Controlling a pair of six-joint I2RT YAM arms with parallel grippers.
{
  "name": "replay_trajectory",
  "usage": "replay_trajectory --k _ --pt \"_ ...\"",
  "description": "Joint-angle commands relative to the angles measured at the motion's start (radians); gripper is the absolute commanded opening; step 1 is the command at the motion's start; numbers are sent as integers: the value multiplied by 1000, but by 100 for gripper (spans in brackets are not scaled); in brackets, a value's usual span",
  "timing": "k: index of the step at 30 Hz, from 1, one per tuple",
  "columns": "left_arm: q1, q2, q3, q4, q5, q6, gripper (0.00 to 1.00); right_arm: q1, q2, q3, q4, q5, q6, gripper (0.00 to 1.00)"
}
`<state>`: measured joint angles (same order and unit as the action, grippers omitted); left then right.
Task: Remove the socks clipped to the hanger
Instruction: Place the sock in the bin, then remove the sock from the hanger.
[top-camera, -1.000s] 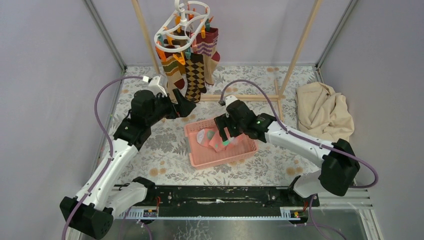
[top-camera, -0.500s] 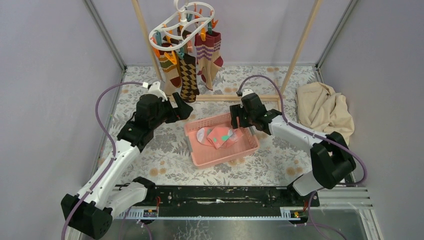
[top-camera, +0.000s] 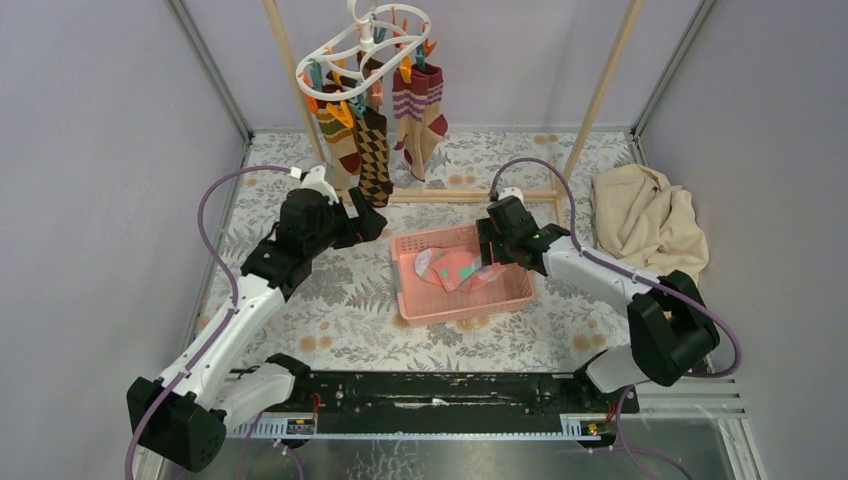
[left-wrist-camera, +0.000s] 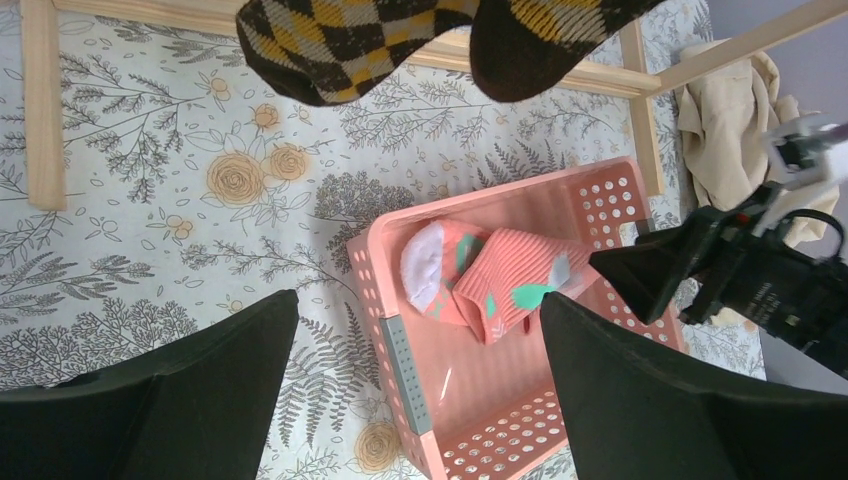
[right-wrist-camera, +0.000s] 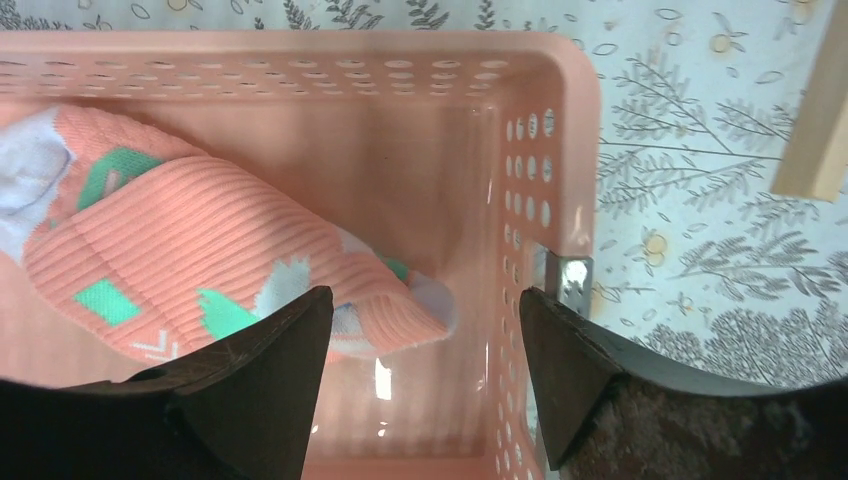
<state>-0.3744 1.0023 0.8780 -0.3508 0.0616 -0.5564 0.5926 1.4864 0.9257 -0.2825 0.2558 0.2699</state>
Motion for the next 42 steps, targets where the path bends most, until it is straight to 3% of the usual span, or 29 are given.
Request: replay_trajectory --k 1,10,15,23,28,42 --pt "-13 21 -12 54 -24 -13 99 -13 -87 -20 -44 65 38 75" --pt "-14 47 3 62 -83 2 99 -14 -290 -16 14 -166 9 75" --pt "-13 56 26 49 -197 21 99 -13 -301 33 16 -290 -4 75" --pt "34 153 109 92 -361 48 99 -13 -306 21 38 -361 25 73" --pt "81 201 139 203 -361 45 99 -13 -316 12 49 -389 45 69" --pt "85 236 59 621 -377 229 99 -13 -360 -24 78 -422 65 68"
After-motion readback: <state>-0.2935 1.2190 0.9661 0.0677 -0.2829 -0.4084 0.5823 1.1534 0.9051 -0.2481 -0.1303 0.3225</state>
